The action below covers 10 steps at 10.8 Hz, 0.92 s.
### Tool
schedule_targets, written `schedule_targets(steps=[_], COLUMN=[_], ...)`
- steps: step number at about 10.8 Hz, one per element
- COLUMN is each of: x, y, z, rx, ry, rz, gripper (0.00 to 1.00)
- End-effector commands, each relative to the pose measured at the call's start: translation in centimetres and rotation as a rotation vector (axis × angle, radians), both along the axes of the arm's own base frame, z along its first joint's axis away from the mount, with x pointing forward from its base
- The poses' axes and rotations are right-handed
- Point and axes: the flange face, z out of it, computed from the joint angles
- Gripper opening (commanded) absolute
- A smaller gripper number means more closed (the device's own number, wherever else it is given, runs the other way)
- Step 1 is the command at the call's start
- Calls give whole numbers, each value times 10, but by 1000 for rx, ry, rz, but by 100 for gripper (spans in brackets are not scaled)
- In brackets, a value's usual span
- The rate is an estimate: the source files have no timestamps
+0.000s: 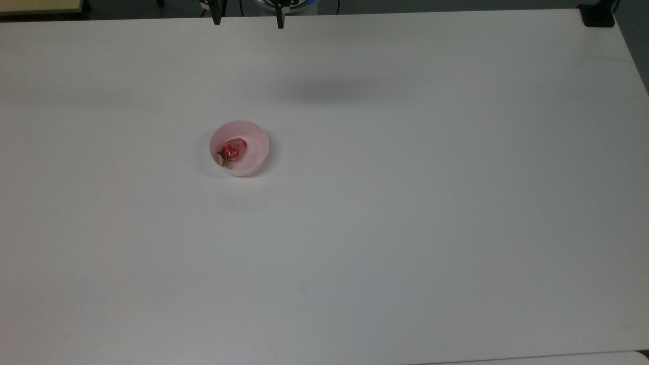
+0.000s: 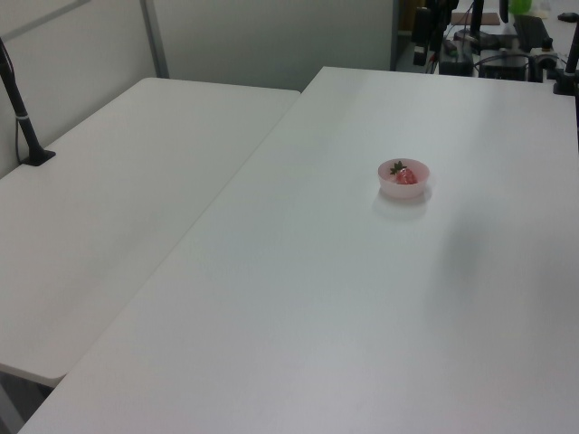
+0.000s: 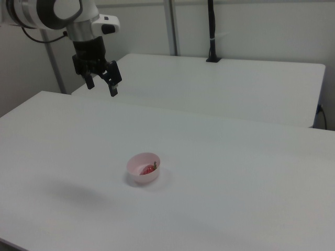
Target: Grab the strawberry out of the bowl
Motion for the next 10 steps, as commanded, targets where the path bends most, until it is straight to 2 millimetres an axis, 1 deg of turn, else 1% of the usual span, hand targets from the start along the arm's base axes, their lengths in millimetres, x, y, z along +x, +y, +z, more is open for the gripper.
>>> schedule_targets(steps=[1, 3, 7, 9, 10], x=[-2, -2, -1, -1, -2], y=[-4, -7, -6, -7, -9], z=[3, 3, 2, 1, 0], rx=[-4, -4, -4, -18, -24], ry=[-15, -15, -12, -7, -1], rz=[-18, -23, -21, 20, 92], gripper=[100, 100, 100, 100, 100])
